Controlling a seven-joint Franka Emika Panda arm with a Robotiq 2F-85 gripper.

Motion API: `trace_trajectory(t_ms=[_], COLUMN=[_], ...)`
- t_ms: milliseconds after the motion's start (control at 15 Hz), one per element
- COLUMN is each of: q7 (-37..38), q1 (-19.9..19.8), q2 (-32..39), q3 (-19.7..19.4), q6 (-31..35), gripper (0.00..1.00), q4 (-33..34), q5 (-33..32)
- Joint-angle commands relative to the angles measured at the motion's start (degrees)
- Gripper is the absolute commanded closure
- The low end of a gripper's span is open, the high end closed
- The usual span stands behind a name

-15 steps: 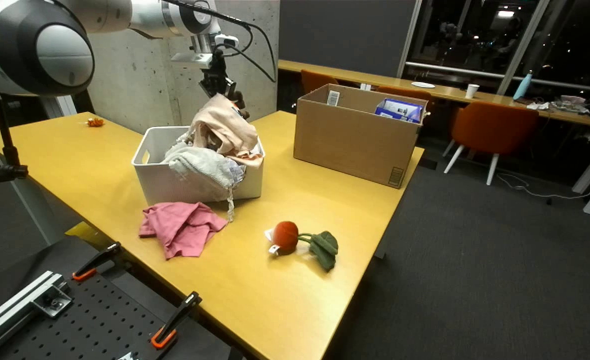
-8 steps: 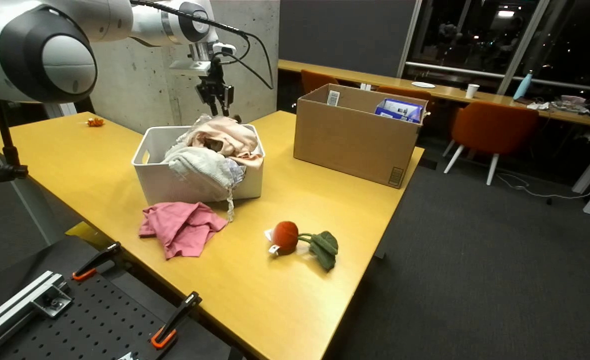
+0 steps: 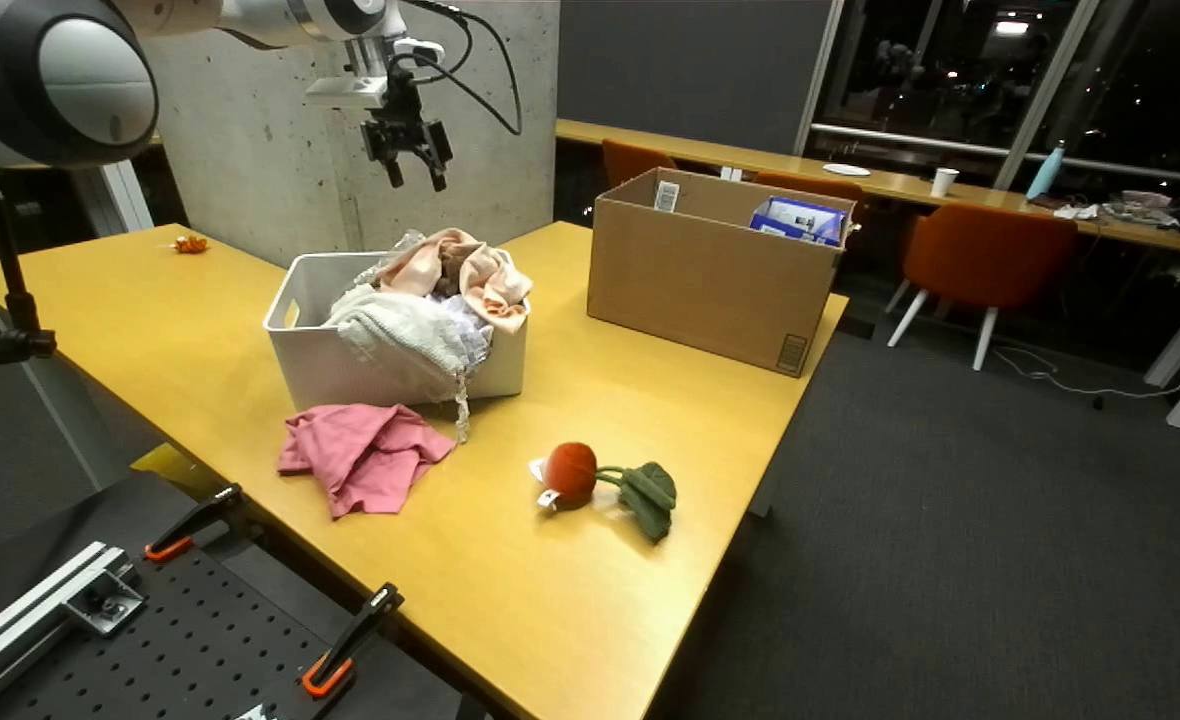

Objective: Use the pink shirt to pick up the moose, put it and the shirt inside the white basket, use the grey towel to pick up the toy vegetable and put it inside the white basket

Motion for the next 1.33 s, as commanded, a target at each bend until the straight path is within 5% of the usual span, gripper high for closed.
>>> trace_trajectory(t_ms=[0, 933, 1267], q7=[5.9, 33.3, 41.1], q1=[2.6, 6.2, 1.6], q2=[-5.6, -28.3, -37.5], q3=[-1.5, -2.6, 1.4], q6=[-1.7, 6.8, 13.2], gripper=[0.0, 0.0, 0.0], q4=[-8.6, -46.3, -60.5], q5=[-1.6, -1.4, -2.0])
